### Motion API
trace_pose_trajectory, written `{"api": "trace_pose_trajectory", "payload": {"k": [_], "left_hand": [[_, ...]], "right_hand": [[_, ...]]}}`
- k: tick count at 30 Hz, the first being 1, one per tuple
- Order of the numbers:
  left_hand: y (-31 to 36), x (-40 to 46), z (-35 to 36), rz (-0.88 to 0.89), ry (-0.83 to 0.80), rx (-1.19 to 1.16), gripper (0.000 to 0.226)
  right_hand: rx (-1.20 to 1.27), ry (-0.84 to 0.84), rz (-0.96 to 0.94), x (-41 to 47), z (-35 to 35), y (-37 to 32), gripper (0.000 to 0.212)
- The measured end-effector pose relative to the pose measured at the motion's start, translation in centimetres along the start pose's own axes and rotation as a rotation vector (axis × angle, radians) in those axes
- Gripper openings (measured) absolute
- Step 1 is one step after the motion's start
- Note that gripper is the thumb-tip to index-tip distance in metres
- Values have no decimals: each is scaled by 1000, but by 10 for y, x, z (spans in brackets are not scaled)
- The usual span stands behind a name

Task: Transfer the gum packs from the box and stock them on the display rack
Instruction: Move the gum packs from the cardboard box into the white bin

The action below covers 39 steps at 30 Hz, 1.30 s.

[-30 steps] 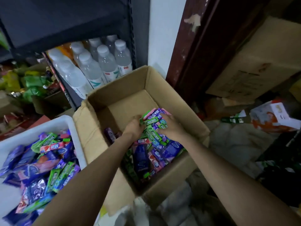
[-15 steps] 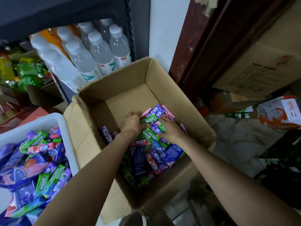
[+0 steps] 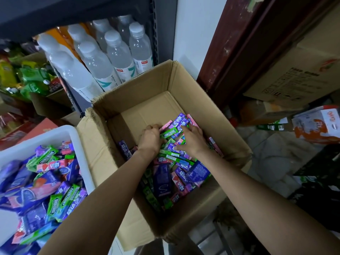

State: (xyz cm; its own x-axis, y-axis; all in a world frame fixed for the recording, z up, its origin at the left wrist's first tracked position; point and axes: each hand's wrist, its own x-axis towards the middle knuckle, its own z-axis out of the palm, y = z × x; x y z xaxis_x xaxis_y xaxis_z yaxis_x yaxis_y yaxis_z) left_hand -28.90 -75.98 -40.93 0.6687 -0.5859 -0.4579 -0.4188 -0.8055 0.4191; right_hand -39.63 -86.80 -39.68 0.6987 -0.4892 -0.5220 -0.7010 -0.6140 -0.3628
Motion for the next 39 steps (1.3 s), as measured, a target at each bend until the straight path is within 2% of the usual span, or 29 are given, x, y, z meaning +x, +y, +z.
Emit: {"api": "trace_pose_trajectory", "payload": {"k": [5, 8, 12, 14, 16, 20, 22, 24, 27, 33, 37, 39], "left_hand": [[-10, -4, -9, 23, -11, 93, 50], [-8, -10, -14, -33, 10, 45, 41], [-4, -13, -20, -49, 47, -199, 29], [-2, -15, -23, -43, 16, -397, 28], [3, -16, -26, -70, -45, -602, 26], [8, -17, -24, -165, -141, -900, 17], [10, -18, -24, -189, -150, -971, 10], [10, -19, -25, -214, -140, -1013, 10], [9, -23, -30, -230, -129, -1020, 9], [11, -43, -50, -177, -79, -992, 15], [14, -63, -66, -108, -44, -995, 13], [13, -77, -69, -83, -34, -998, 10]], "right_hand": [[-38, -41, 9, -2, -11, 4, 89], [-120, -36, 42, -5, -14, 8, 90], [-150, -51, 104, -6, -14, 9, 70], [-130, -89, 83, -6, -13, 8, 61], [-95, -101, 36, -4, -12, 8, 62], [67, -121, 20, -3, -7, 11, 58], [124, -119, 22, -2, -6, 11, 50], [223, -139, 30, -3, -7, 9, 51], [398, -142, 30, -5, -11, 5, 58], [1013, -70, 91, -23, -37, -14, 32], [1193, -92, 51, -38, -55, -25, 13], [1260, -81, 36, -46, -58, -33, 11]]}}
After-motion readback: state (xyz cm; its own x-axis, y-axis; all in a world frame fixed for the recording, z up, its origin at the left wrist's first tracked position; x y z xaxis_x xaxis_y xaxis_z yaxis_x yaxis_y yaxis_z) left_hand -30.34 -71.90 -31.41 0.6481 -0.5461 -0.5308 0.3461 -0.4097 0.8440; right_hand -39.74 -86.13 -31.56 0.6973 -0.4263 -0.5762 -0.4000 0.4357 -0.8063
